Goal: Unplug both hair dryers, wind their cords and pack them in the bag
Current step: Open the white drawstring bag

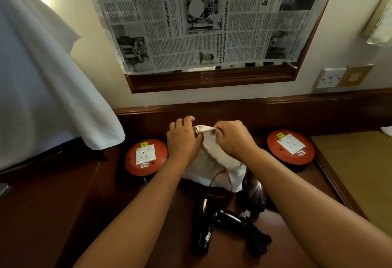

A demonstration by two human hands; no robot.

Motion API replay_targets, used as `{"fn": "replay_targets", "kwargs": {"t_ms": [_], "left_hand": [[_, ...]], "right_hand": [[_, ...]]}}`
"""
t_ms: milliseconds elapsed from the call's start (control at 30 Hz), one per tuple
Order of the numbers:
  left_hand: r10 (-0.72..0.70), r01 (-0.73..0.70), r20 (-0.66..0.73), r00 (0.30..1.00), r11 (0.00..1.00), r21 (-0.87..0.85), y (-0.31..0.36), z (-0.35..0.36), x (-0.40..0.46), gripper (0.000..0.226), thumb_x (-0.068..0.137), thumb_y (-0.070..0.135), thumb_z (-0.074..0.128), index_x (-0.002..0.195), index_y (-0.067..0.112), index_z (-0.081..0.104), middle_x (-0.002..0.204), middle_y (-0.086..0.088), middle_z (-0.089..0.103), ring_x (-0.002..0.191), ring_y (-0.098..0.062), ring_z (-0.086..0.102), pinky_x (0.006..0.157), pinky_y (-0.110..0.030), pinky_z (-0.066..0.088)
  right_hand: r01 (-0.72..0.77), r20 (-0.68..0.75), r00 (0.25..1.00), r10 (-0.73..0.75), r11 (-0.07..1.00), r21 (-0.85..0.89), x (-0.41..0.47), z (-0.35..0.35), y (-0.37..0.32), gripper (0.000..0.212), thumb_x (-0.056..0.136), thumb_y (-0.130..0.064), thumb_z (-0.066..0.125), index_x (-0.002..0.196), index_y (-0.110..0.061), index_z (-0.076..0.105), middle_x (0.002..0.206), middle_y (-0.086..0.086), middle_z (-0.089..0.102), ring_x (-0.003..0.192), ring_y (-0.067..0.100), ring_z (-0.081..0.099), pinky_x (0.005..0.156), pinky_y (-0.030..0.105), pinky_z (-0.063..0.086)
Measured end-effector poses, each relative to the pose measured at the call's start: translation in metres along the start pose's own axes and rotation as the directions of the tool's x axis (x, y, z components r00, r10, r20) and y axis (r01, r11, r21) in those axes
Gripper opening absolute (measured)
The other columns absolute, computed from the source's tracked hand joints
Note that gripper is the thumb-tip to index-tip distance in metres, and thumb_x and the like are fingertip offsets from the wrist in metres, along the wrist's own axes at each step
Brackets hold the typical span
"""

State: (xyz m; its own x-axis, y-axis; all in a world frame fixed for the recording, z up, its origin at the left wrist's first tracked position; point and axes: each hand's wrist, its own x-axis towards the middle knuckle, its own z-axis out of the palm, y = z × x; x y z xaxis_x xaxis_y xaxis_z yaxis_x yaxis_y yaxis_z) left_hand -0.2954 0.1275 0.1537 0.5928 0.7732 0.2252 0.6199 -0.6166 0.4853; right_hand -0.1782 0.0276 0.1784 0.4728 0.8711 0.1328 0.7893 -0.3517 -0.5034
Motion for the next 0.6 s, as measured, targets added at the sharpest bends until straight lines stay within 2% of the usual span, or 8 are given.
{"fn": "replay_targets", "kwargs": {"t_ms": [67,167,333,400,467,533,600], "left_hand": [[-0.02,0.026,-0.04,0.999,0.987,0.156,-0.01,0.004,-0.008,0.052,0.089,0.034,0.057,0.136,0.019,0.043,0.135,-0.008,0.044,0.124,-0.028,0.036,0.098,-0.04,0.034],[-0.094,0.095,-0.015,0.995,0.983,0.159,-0.028,0.006,-0.012,0.045,0.092,0.03,0.05,0.136,0.02,0.048,0.136,-0.006,0.045,0.126,-0.027,0.034,0.099,-0.041,0.032],[-0.162,0.162,-0.02,0.987,0.959,0.231,-0.048,-0.007,-0.011,0.034,0.095,0.028,0.048,0.126,0.019,0.055,0.126,-0.006,0.051,0.116,-0.026,0.045,0.092,-0.04,0.039],[-0.209,0.207,0.0,0.978,0.969,0.137,-0.044,-0.009,-0.01,0.024,0.094,0.024,0.048,0.115,0.016,0.059,0.114,-0.007,0.058,0.103,-0.024,0.053,0.081,-0.038,0.045],[-0.251,0.253,0.035,0.967,0.967,-0.032,-0.038,-0.008,-0.008,0.016,0.094,0.019,0.049,0.102,0.013,0.061,0.1,-0.008,0.064,0.089,-0.023,0.057,0.07,-0.035,0.047],[-0.239,0.243,0.045,0.97,0.956,-0.162,-0.029,-0.008,-0.005,0.014,0.094,0.018,0.051,0.097,0.011,0.062,0.089,-0.005,0.064,0.079,-0.018,0.057,0.06,-0.029,0.043],[-0.19,0.198,0.056,0.98,0.951,-0.237,-0.017,-0.007,-0.002,0.014,0.094,0.02,0.053,0.094,0.011,0.064,0.085,-0.002,0.064,0.076,-0.017,0.058,0.056,-0.027,0.041]], "right_hand": [[0.002,-0.045,0.999,-0.002,1.0,0.011,0.001,-0.002,0.001,0.023,0.093,-0.018,0.044,0.085,-0.013,0.065,0.073,0.003,0.061,0.065,0.021,0.057,0.057,0.033,0.048],[-0.078,-0.079,0.994,0.076,0.997,-0.018,0.003,-0.012,0.008,0.024,0.093,-0.016,0.045,0.082,-0.009,0.066,0.074,0.007,0.063,0.068,0.024,0.057,0.061,0.033,0.049],[-0.219,-0.089,0.972,0.218,0.976,0.0,-0.007,-0.021,0.028,0.019,0.09,-0.01,0.049,0.076,-0.01,0.063,0.072,0.007,0.06,0.068,0.024,0.059,0.057,0.031,0.046],[-0.261,-0.037,0.965,0.26,0.965,-0.019,-0.009,-0.016,0.029,0.017,0.091,-0.011,0.048,0.081,-0.009,0.062,0.077,0.007,0.06,0.071,0.024,0.058,0.061,0.034,0.05],[-0.276,0.051,0.959,0.278,0.96,-0.047,-0.007,-0.013,0.033,0.017,0.093,-0.014,0.046,0.09,-0.009,0.062,0.085,0.008,0.061,0.075,0.024,0.058,0.067,0.038,0.053],[-0.253,0.157,0.954,0.255,0.967,-0.034,-0.004,-0.015,0.034,0.02,0.092,-0.018,0.05,0.109,-0.013,0.058,0.105,0.008,0.06,0.089,0.025,0.058,0.076,0.04,0.053],[-0.153,0.252,0.955,0.155,0.988,-0.027,-0.003,-0.015,0.026,0.054,0.087,-0.024,0.061,0.136,-0.022,0.04,0.133,0.007,0.046,0.117,0.026,0.049,0.095,0.042,0.047]]}}
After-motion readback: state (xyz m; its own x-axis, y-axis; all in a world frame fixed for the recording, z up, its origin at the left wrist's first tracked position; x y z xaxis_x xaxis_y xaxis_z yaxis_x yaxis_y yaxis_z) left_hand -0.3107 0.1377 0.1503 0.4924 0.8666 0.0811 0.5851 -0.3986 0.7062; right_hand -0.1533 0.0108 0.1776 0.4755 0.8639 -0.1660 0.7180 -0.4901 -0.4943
